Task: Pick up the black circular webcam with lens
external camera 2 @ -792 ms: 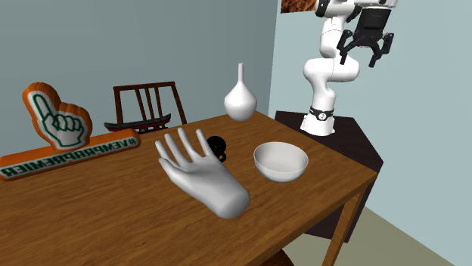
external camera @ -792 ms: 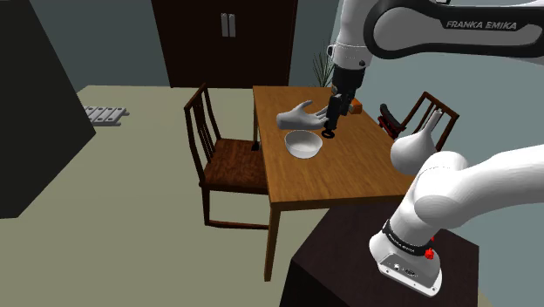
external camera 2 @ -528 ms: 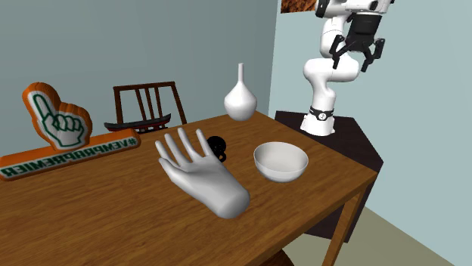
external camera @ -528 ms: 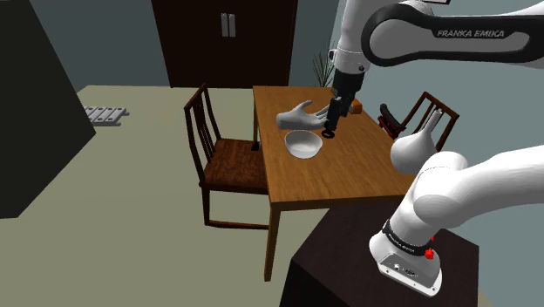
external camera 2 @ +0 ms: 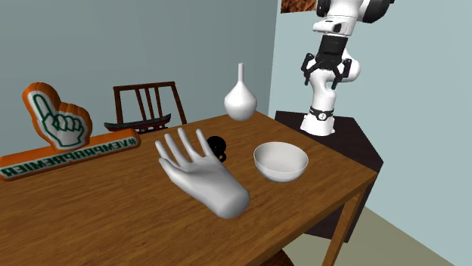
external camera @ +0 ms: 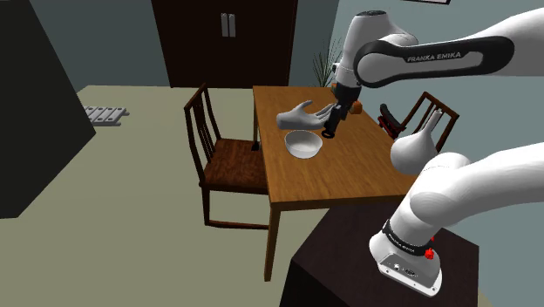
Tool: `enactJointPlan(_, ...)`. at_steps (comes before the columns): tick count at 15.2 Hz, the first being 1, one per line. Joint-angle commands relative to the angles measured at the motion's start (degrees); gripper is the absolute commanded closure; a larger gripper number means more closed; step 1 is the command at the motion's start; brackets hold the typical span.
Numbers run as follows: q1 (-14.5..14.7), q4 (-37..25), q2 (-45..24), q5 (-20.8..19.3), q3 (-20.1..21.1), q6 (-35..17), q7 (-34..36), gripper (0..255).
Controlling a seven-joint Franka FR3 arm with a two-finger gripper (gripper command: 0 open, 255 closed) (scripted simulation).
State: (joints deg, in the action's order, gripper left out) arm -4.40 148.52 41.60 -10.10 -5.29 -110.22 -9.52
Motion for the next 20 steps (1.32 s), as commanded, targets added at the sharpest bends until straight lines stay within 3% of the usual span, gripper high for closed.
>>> enactJointPlan(1, -1.2, 1.2, -1.4, -1.6, -1.8, -3.8, -1.4, 0)
enactJointPlan(12, -6.3, 0.8, -17.3, -7.9, -13.2, -26.2, -9.9, 0)
enactJointPlan(16, -6.6, -1.8, -25.1, -7.1, -17.6, -33.9, -14.0, 0)
enactJointPlan(20, -6.0, -5.6, -33.6, -2.8, -21.9, -40.8, -20.1, 0)
